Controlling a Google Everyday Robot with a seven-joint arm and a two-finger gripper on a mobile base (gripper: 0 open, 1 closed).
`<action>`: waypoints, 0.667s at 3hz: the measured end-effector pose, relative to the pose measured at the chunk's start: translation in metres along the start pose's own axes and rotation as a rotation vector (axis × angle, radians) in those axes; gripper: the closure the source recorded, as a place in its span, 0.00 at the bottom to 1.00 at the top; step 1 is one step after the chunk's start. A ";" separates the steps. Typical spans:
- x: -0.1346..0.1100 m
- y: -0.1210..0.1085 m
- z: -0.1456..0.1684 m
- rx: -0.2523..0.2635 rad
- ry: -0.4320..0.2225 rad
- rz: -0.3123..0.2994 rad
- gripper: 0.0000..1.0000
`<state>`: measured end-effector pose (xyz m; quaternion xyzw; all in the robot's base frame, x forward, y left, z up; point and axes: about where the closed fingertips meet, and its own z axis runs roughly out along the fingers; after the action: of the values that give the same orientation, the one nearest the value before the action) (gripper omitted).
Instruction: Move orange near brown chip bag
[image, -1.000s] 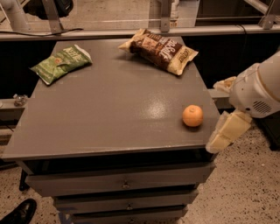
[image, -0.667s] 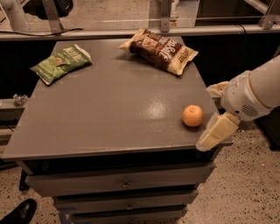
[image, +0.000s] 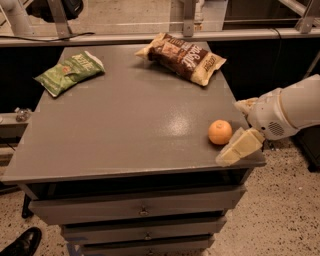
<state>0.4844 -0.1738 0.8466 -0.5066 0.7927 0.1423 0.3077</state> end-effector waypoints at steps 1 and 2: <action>0.002 -0.008 0.007 0.019 -0.034 0.044 0.18; 0.003 -0.012 0.010 0.030 -0.047 0.070 0.41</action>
Offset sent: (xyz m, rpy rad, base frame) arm 0.0191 -0.0080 -0.0134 0.0820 -0.0045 -0.1083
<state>0.4973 -0.1761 0.8379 -0.4706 0.8043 0.1529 0.3289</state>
